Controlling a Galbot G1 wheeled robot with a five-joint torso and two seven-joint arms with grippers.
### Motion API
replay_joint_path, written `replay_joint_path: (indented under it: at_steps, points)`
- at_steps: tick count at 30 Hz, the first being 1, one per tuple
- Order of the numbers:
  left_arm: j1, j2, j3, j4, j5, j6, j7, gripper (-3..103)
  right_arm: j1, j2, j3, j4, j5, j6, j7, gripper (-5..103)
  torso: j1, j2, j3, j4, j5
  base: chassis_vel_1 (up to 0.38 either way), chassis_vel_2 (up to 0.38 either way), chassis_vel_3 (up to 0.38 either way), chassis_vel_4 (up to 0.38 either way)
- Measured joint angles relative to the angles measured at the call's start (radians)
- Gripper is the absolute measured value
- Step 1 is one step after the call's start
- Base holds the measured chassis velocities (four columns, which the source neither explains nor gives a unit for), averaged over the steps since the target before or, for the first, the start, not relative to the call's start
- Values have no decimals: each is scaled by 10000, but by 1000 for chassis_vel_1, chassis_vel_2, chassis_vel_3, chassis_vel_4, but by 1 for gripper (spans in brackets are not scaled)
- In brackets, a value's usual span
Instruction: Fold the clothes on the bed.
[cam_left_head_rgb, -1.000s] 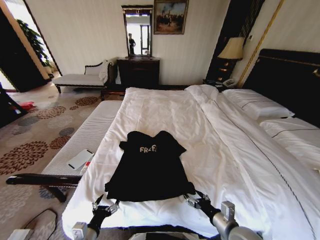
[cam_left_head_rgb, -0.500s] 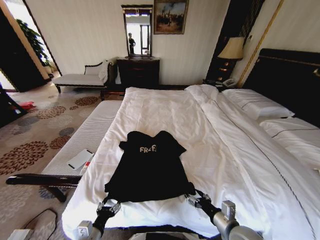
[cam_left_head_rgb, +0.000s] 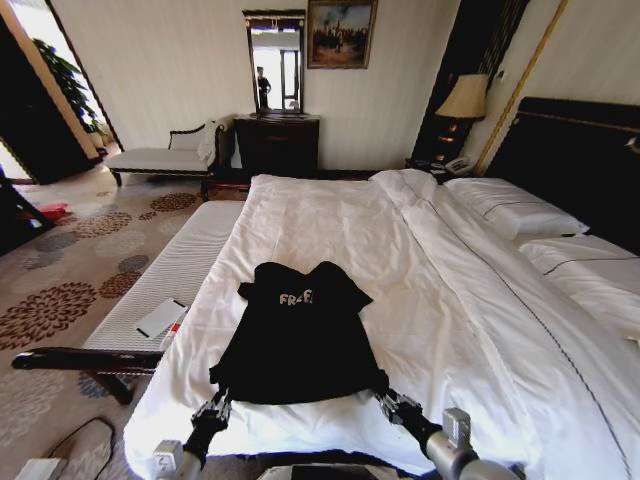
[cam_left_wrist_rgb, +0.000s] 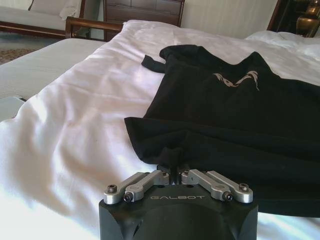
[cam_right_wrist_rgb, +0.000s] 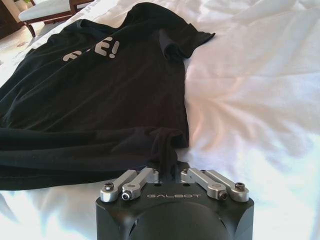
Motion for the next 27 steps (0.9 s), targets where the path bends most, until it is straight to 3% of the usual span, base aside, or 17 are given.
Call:
replay_joint_path:
  at_steps: [4, 17, 27]
  points:
    - [397, 2, -122, -260, 19, -77, 12, 2, -245, -36, 78, 151, 57, -28, 19, 1, 0, 0, 0, 0, -1, 0, 0, 0, 0]
    - [2389, 229, -831, -759, 378, -899, 400, 2, -1744, -202, 202, 626, -675, -183, -24, 0, -1, 0, 0, 1, 0, 0, 0, 0, 0]
    - [3038, 336, -1001, -605, 633, -1390, 501, 2, -2143, -418, 482, 929, -676, -497, -56, 0, -1, 1, 0, 1, -2, 0, 0, 0, 0]
